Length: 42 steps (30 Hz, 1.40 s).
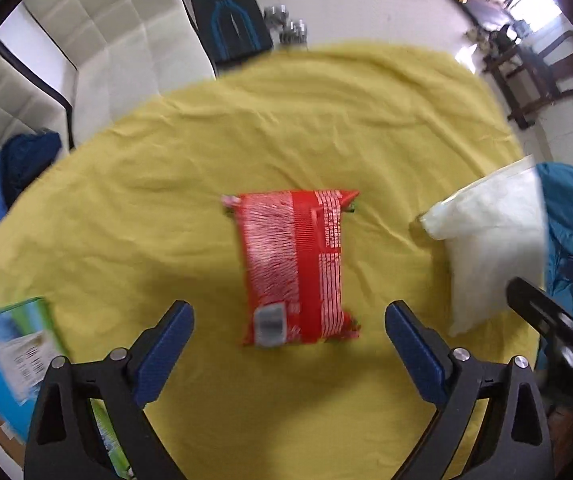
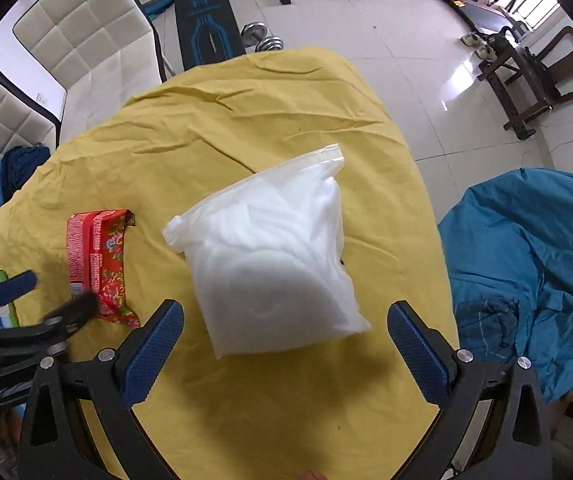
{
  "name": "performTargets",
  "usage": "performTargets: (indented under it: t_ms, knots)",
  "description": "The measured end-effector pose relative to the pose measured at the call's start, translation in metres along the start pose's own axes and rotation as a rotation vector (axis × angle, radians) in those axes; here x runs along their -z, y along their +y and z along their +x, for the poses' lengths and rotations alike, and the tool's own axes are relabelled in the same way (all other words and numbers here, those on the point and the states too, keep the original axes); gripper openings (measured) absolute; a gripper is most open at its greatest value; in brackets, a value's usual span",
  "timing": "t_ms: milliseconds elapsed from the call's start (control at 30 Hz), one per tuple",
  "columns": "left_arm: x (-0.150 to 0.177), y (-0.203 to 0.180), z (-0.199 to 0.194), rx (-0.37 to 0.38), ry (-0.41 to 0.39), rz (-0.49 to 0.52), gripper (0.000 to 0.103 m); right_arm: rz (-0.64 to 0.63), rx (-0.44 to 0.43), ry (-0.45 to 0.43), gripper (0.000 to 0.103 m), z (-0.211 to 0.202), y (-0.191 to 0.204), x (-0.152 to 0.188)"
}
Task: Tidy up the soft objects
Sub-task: 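Grasp the red wafer pack with the left tool while the right tool grasps the white bag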
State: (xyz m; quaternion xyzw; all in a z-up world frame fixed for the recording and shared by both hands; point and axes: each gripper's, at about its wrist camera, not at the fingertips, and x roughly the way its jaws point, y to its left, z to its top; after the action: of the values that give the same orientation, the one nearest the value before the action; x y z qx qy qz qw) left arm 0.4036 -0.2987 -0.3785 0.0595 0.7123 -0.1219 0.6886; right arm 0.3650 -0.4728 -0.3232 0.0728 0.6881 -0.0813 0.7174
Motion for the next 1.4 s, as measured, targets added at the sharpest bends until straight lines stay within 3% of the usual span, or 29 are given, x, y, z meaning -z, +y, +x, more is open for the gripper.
performTargets:
  t_ms: [33,100,133,200,367,433,567,700,800,933,1100,1400]
  knots:
    - [-0.002,-0.001,0.008,0.008,0.018,-0.005,0.087,-0.006,-0.001,0.01,0.103,0.004,0.001,-0.002]
    - [-0.008,0.0,0.027,0.006,0.062,-0.026,0.055,-0.018,-0.001,0.025,0.103,0.014,0.003,-0.007]
    - [-0.009,0.001,0.032,0.007,0.076,-0.035,0.055,-0.026,-0.003,0.035,0.103,0.019,0.005,-0.009]
    - [-0.007,0.0,0.025,-0.005,0.036,-0.037,0.046,-0.034,-0.008,0.05,0.103,0.029,0.006,-0.012]
    - [0.014,0.01,0.014,-0.017,0.018,-0.054,0.045,-0.035,-0.012,0.081,0.103,0.053,0.007,-0.018]
    - [0.03,0.015,0.013,-0.029,0.021,-0.056,0.044,-0.029,-0.009,0.092,0.091,0.06,0.005,-0.02]
    - [0.055,0.028,0.015,-0.031,0.025,-0.08,0.044,-0.035,-0.022,0.098,0.082,0.063,0.003,-0.018]
    - [0.065,0.034,0.016,-0.012,0.019,-0.107,0.044,-0.06,-0.093,0.205,0.077,0.064,0.007,-0.005]
    - [0.067,0.036,0.019,-0.011,0.022,-0.103,0.047,-0.106,-0.081,0.243,0.078,0.068,0.017,0.01]
    - [0.06,0.048,0.029,-0.021,0.027,-0.104,0.047,-0.072,-0.079,0.238,0.084,0.081,0.016,0.018]
    - [0.066,0.033,0.024,-0.053,0.015,-0.081,0.046,-0.074,-0.038,0.205,0.084,0.086,0.027,0.027]
    - [0.065,0.03,0.022,-0.048,-0.017,-0.083,0.043,-0.077,-0.02,0.17,0.074,0.07,0.045,0.039]
